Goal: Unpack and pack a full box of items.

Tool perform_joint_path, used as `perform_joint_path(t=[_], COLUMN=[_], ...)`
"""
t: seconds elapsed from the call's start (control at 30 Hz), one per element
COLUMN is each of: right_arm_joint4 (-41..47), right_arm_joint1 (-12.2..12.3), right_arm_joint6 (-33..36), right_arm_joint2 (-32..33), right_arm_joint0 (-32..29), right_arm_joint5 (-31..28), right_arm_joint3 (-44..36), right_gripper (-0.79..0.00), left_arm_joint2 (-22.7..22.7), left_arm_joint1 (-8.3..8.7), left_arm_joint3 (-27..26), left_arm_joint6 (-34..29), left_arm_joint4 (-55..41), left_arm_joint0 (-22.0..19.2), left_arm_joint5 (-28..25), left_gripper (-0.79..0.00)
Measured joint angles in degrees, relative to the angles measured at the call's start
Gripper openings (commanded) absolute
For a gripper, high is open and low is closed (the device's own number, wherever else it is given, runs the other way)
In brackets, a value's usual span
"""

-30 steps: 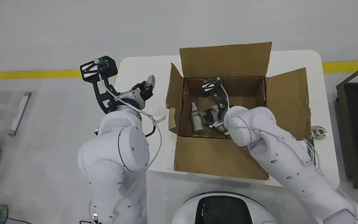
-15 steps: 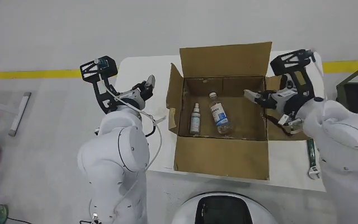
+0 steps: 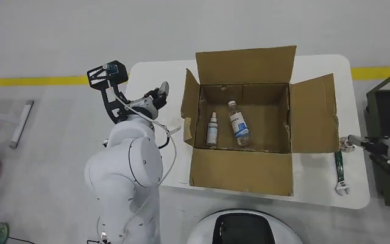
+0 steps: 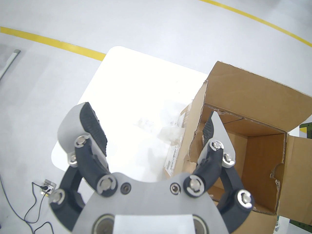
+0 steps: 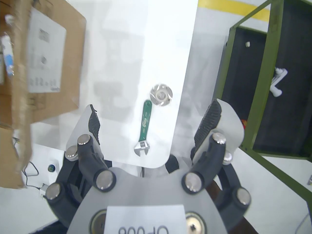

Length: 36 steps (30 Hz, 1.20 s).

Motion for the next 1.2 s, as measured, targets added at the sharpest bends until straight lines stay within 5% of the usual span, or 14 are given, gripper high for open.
perform_joint_path(t=[0.2,0.27,0.47,0.5,1.2], right_arm_joint4=[-0.3,-1.4,-4.7,-5.0,-8.9], right_arm_joint1=[1.0,1.3,1.9,2.0,2.9], right_arm_joint6=[0.0,0.0,0.0,-0.1,-4.0], right_arm_joint2=[-3.6,-4.9,-8.4,-9.0,-14.8], right_arm_joint0=[-6.3,-6.7,-5.9,-5.5,-3.0], right_arm_joint5=[-0.9,-0.9,0.1,0.4,2.3], right_arm_joint3=[1.2,1.8,5.8,6.9,15.5], right_gripper=[-0.015,-0.157,-0.234,-0.305,-0.422], left_arm_joint2=[0.0,0.0,0.0,0.0,0.0], left_arm_joint1=[0.00,0.00,0.00,0.00,0.00], left_arm_joint3=[0.0,0.0,0.0,0.0,0.0], left_arm_joint6=[0.0,0.0,0.0,0.0,0.0], left_arm_joint4=[0.0,0.0,0.0,0.0,0.0], left_arm_joint0=[0.0,0.0,0.0,0.0,0.0], left_arm_joint5=[0.0,0.0,0.0,0.0,0.0], left_gripper=[0.000,0.000,0.000,0.000,0.000])
